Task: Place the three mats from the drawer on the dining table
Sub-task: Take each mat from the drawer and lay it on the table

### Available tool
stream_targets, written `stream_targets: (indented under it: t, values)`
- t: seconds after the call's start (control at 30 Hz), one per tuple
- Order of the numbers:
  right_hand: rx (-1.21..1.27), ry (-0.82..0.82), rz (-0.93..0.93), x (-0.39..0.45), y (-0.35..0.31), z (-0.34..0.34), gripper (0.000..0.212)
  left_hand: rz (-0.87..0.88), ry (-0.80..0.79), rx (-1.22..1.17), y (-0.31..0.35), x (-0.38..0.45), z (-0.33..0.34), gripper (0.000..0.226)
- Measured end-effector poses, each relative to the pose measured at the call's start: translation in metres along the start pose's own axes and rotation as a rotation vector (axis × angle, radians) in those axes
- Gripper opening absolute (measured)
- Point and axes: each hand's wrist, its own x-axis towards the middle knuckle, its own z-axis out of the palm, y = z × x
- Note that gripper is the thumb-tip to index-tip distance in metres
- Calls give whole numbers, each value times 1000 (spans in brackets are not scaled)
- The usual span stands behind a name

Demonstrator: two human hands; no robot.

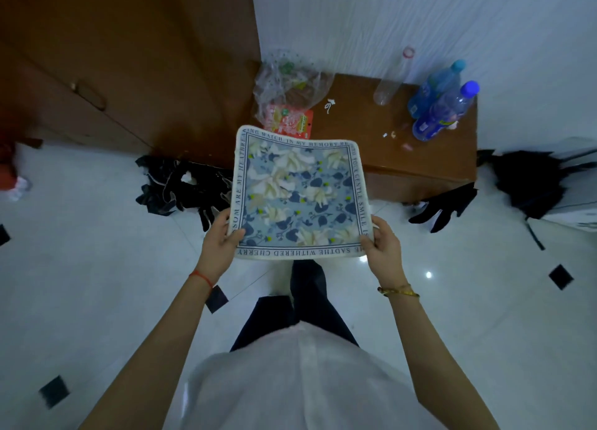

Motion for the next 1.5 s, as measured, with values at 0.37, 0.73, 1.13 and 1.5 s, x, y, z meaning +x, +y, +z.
stream_targets:
  t: [0.37,0.73,1.13,1.5]
  values:
    - [136,-110,-255,-71,-67,-11,32,142,253,-103,30,-130,-31,40]
    - [-67,-574,-502,-39,-107,-29,31,98,803,-436,12,-241,61,41]
    - [-320,-1273,-684,-131,-101,34,36,-104,1508,-751,-23,-420,203,37]
    - [-420,-1759,-734,-335,-38,134,33,-230,2051,-816,-94,-563,257,37]
